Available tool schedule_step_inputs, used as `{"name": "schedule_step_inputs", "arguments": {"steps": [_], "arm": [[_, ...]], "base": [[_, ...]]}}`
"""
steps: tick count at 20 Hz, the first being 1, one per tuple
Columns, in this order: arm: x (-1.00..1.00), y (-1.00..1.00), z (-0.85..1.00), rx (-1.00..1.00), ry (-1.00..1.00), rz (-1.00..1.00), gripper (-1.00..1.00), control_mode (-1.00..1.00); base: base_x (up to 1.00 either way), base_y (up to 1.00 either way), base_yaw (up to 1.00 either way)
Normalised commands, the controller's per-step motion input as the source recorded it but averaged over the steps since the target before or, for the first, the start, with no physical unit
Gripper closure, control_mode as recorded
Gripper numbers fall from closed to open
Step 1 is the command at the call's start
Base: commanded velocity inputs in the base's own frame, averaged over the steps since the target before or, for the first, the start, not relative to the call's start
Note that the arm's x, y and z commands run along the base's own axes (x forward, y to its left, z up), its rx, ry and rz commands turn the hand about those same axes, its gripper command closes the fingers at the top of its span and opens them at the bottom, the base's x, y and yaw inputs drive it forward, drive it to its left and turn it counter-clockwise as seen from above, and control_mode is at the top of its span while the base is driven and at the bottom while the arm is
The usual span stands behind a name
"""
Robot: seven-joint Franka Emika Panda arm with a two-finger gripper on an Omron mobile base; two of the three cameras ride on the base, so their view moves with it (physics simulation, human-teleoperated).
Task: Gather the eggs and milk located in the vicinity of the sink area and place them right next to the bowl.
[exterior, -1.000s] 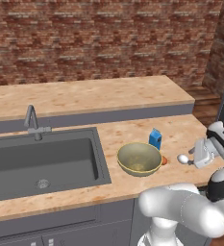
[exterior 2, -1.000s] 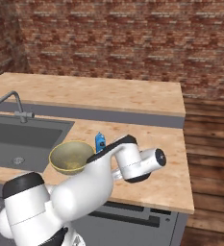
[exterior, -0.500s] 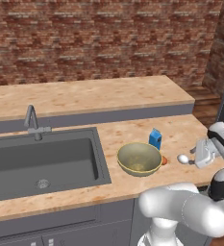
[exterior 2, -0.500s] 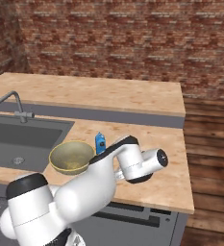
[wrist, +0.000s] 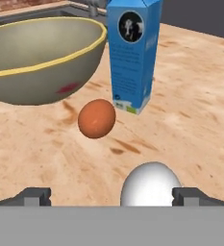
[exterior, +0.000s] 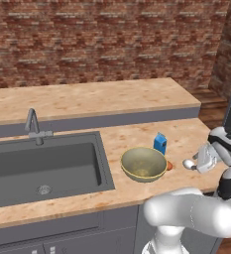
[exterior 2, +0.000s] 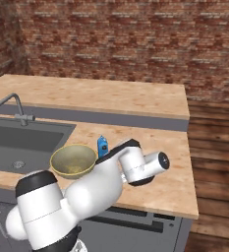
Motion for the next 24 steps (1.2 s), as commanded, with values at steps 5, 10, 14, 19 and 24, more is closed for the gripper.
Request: {"name": "schedule_step_inputs", "arguments": {"steps": [5,10,14,19,24], "arm": [[0.18,0.00,-0.11,0.00,0.03,0.00,-1.00,-1.00],[0.16,-0.06,-0.06,0.00,0.04,0.00,-1.00,-1.00],[0.14,-0.09,-0.09,0.00,0.03,0.00,-1.00,-1.00],[0.11,-0.07,-0.14,0.00,0.02,0.00,-1.00,-1.00],[0.04,-0.01,-0.21,0.00,0.01,0.00,-1.00,-1.00]], "base": [[0.00,0.00,0.00],[0.00,0.00,0.00],[0.00,0.00,0.00],[0.00,0.00,0.00],[0.00,0.00,0.00]]}}
